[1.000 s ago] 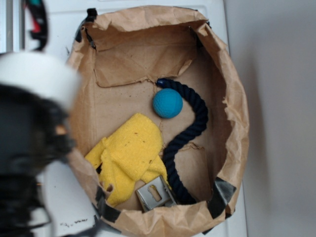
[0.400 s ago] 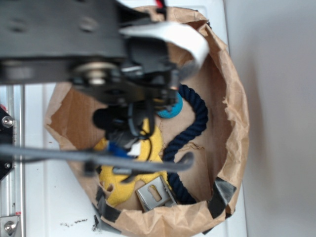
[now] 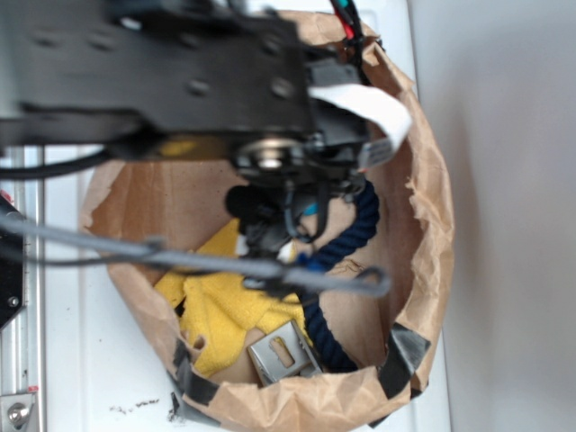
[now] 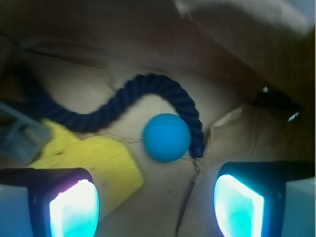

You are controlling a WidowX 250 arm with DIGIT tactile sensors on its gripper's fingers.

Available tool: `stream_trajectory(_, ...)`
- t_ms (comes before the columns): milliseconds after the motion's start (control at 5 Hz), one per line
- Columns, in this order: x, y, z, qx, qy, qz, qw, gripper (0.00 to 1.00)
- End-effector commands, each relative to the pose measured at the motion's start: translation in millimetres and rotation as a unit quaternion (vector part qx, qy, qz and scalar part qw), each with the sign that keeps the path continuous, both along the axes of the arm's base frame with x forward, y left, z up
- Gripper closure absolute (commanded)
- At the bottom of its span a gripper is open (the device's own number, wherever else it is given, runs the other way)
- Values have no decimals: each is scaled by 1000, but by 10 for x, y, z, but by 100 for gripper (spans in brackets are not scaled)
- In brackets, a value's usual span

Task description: Grab the blue ball.

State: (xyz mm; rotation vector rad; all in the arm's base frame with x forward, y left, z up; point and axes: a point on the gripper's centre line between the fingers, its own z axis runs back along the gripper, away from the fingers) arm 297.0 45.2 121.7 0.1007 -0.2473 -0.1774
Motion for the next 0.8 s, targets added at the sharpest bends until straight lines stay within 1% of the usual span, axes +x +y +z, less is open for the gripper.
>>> stream_trajectory(0, 129, -24, 228, 5, -31, 3, 1000, 0)
stream_trajectory(200, 129, -24, 228, 5, -31, 3, 1000, 0)
stream_trajectory(400, 235, -80, -91, -3, -33, -17, 999, 0)
stream_trajectory(600, 315, -189, -335, 43, -68, -38, 996, 0)
